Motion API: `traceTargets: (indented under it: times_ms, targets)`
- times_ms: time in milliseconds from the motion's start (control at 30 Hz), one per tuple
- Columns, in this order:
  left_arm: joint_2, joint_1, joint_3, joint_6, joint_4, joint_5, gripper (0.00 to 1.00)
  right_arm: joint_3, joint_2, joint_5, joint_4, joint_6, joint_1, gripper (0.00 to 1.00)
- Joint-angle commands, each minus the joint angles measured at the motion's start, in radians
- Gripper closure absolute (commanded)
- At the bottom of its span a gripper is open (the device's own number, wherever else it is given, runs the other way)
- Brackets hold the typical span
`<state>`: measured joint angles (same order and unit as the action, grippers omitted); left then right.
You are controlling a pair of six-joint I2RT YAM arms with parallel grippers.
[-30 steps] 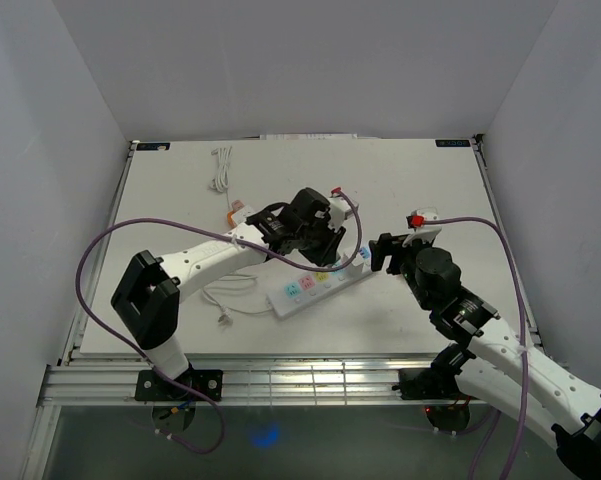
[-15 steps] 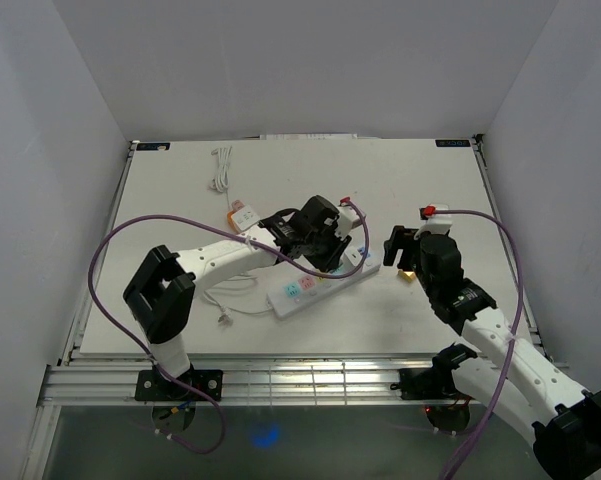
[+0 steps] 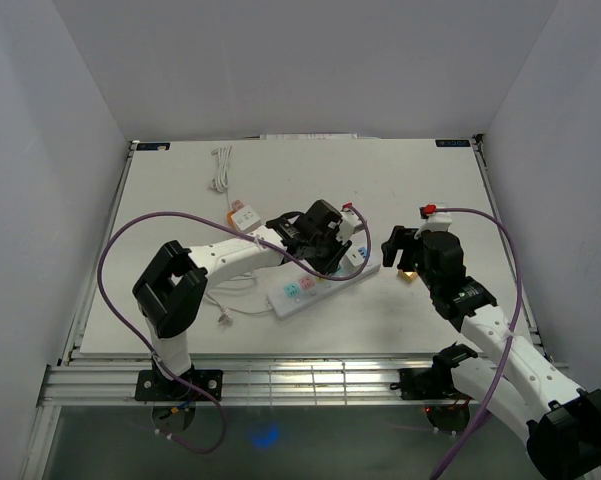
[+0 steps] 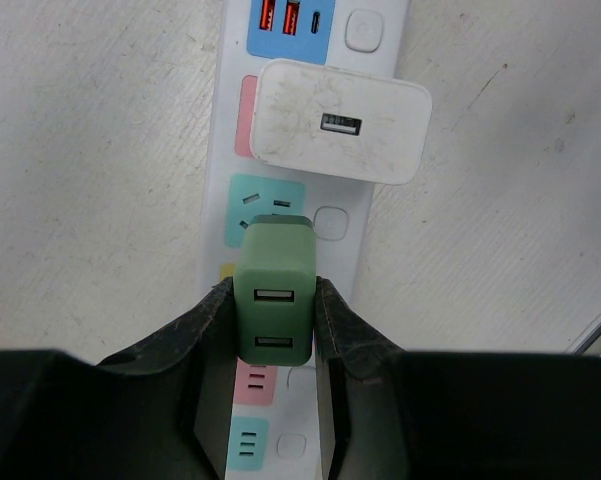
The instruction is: Insert the plug
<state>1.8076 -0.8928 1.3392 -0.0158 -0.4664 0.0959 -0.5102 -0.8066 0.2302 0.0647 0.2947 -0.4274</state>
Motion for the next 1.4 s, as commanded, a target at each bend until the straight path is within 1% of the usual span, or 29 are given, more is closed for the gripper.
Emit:
traceTargets:
  times_ms: [0, 400, 1233, 1267, 1367]
  targets:
    - [-0.013, -0.005, 0.025, 0.01, 0.032, -0.004, 1.0, -0.024, 0.014, -0.023, -0.034, 0.008, 0.01, 0.21]
    - [-0.019, -0.005, -0.005, 0.013, 0.087, -0.013, 1.0, -0.013, 0.026, -0.04, -0.037, 0.003, 0.029, 0.21]
    - [0.042, -0.009, 0.011, 0.013, 0.051, -0.005, 1.0, -0.007, 0.035, -0.063, -0.037, -0.005, 0.053, 0.21]
    - [0.044, -0.012, 0.012, 0.042, 0.048, -0.008, 1.0, -0.007, 0.035, -0.065, -0.039, -0.006, 0.053, 0.21]
    - [0.052, -0.02, 0.023, 0.057, 0.031, -0.024, 1.0, -0.007, 0.034, -0.068, -0.039, -0.006, 0.056, 0.21]
